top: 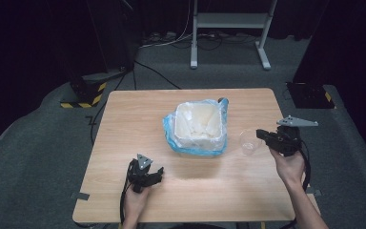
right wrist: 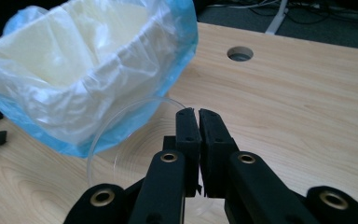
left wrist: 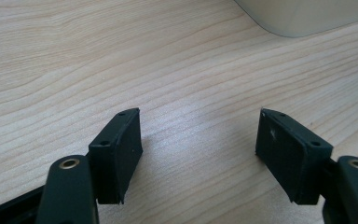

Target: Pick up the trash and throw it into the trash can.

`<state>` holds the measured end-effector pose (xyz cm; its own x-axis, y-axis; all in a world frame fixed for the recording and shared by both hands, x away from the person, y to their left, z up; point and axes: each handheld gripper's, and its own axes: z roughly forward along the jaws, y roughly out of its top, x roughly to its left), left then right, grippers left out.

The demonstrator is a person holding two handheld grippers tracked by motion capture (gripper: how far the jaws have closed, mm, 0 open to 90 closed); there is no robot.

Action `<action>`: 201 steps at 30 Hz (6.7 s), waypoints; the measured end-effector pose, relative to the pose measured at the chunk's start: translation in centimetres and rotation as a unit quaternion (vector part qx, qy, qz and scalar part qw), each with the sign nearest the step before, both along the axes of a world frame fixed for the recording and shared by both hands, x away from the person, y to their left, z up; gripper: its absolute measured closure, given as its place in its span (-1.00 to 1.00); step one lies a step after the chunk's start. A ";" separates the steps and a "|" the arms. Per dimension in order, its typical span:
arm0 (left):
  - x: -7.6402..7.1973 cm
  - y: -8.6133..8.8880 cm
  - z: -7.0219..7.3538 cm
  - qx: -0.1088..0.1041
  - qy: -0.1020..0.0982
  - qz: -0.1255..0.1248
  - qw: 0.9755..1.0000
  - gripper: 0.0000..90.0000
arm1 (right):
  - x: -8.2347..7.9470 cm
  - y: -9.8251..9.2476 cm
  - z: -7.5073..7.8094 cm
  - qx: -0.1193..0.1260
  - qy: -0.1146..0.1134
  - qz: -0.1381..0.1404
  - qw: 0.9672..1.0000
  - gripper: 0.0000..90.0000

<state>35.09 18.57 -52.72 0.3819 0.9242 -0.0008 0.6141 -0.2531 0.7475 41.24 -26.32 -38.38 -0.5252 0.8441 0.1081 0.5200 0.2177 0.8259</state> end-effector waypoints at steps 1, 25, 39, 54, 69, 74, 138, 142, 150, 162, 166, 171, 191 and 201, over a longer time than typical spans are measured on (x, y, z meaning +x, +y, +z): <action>0.0 0.0 0.0 0.000 0.000 0.000 1.000 -0.32 | -0.1 0.1 0.4 0.003 -0.002 0.002 1.000 0.94; 0.0 0.0 0.0 -0.001 0.000 0.001 1.000 -0.32 | -0.7 2.6 5.8 0.038 -0.028 0.052 0.998 0.94; 0.0 0.0 0.0 -0.001 0.000 0.002 1.000 -0.32 | -0.3 4.6 7.6 0.042 -0.045 0.071 0.996 0.94; 0.0 0.0 0.0 0.001 0.001 0.002 1.000 -0.32 | 0.9 7.5 8.2 0.042 -0.047 0.087 0.994 0.94; 0.0 -0.1 0.0 0.000 0.000 0.003 1.000 -0.32 | 2.4 9.7 6.6 0.062 -0.038 0.092 0.993 0.93; 0.0 -0.1 0.0 0.000 -0.001 0.004 1.000 -0.32 | 3.1 10.6 6.0 0.067 -0.037 0.091 0.993 0.93; 0.0 0.0 0.0 0.001 0.000 0.003 1.000 -0.32 | 3.0 9.8 2.5 0.067 -0.041 0.065 0.995 0.14; 0.0 0.0 0.0 0.001 0.000 0.002 1.000 -0.33 | 2.8 9.5 2.5 0.068 -0.042 0.062 0.995 0.14; 0.0 0.0 0.0 0.001 0.000 0.003 1.000 -0.32 | 2.2 8.4 2.6 0.080 -0.046 0.061 0.994 0.13; 0.0 0.0 0.0 0.001 0.000 0.003 1.000 -0.32 | 1.1 7.1 2.6 0.066 -0.051 0.052 0.995 0.13; 0.0 0.0 0.0 0.001 0.000 0.003 1.000 -0.32 | 0.7 6.5 2.6 0.071 -0.053 0.049 0.995 0.13; 0.0 0.0 0.0 0.001 0.000 0.002 1.000 -0.32 | 0.4 6.0 2.5 0.074 -0.053 0.049 0.995 0.13; 0.0 -0.1 0.0 0.000 0.000 0.003 1.000 -0.32 | -1.3 4.4 1.6 0.083 -0.053 0.044 0.994 0.13; 0.0 -0.1 0.0 -0.001 0.000 0.003 1.000 -0.33 | -2.6 3.8 0.7 0.084 -0.052 0.043 0.994 0.13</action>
